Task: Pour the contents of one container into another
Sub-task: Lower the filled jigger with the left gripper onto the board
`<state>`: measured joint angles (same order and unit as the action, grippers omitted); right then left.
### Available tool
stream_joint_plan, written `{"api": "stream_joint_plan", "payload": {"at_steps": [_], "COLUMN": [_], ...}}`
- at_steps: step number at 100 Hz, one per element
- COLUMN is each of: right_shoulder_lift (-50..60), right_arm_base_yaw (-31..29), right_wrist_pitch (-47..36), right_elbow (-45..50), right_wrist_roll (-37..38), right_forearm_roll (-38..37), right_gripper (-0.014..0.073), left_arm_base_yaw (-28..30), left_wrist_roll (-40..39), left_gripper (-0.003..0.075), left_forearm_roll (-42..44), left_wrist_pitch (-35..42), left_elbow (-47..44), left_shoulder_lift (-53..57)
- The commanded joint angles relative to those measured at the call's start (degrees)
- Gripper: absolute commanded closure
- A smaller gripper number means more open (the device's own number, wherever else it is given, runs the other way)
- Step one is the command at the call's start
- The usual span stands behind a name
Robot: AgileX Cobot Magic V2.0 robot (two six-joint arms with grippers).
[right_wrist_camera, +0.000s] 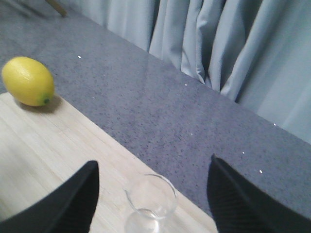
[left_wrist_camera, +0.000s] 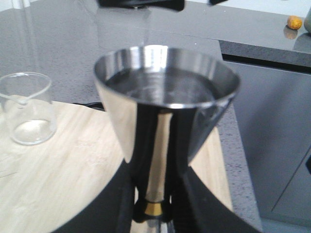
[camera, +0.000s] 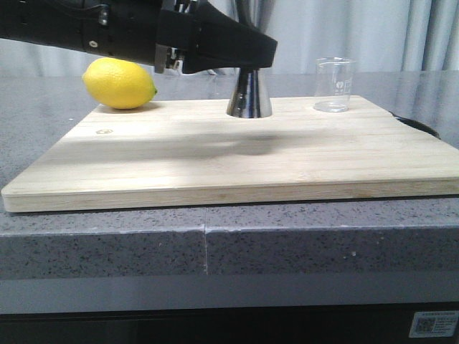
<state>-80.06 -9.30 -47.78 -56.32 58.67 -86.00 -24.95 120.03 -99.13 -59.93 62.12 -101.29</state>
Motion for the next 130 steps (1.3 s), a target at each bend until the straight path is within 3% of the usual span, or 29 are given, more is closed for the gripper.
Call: {"api": "stream_joint_plan", "payload": {"at_steps": [1,61,130], "right_shoulder_lift": [3.4,6.5,6.5], "right_arm_base_yaw": [-0.3,-0.3,-0.3], "right_wrist_pitch": [-3.8,-12.0,-12.2], "right_elbow": [-1.3,-1.3,-1.3], "right_wrist_roll": [1.7,7.8,7.8], "right_forearm_roll": [2.1,1.3,1.3], "right_gripper": [0.0162,0.0167,0.0167], "left_arm_base_yaw": [1.5,9.3,9.6], "left_wrist_roll": [0.7,6.5,8.0], "left_gripper": [0.0739,0.0739,0.0739], "left_forearm_roll": [-4.1,-6.9,-6.9], "left_wrist_pitch": [-3.0,-3.2,-5.2], "left_elbow": [1.7,1.7,1.7], "left_shoulder_lift": [2.6,2.2,-2.3]}}
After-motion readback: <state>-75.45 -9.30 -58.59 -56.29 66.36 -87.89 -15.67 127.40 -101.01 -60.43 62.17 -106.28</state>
